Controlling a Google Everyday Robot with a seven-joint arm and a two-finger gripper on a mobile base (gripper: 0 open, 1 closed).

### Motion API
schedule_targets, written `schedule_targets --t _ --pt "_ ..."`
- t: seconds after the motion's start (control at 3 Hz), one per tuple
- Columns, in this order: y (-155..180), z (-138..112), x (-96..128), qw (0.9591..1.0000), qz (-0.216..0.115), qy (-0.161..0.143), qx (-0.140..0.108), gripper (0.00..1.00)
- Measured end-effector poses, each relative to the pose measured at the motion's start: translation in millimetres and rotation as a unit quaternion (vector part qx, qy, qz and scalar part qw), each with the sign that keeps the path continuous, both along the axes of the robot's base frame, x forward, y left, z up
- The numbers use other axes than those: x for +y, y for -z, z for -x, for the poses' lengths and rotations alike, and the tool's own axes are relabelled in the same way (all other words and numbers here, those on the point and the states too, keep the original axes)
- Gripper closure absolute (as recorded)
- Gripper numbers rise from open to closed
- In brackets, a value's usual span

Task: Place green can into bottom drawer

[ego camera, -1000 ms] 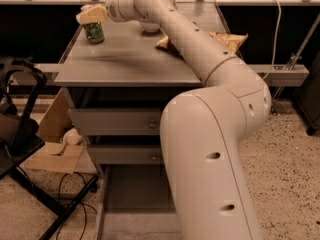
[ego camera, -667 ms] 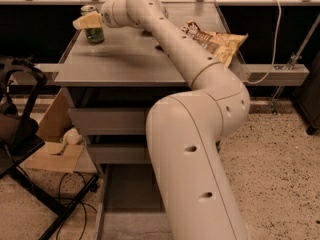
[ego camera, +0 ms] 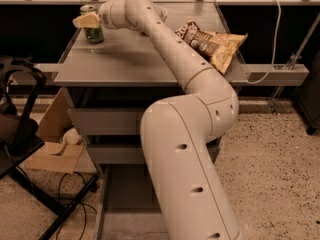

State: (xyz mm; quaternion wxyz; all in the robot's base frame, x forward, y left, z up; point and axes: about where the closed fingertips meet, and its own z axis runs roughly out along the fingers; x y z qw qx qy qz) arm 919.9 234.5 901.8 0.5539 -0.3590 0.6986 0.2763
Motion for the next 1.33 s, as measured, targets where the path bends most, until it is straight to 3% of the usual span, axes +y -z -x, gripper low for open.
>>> schedule_targets --t 1.0,1.33 --pt "0.1 0.0 0.1 1.0000 0.000 0.000 0.000 0.88" --pt "0.1 0.0 0.1 1.0000 0.000 0.000 0.000 1.00"
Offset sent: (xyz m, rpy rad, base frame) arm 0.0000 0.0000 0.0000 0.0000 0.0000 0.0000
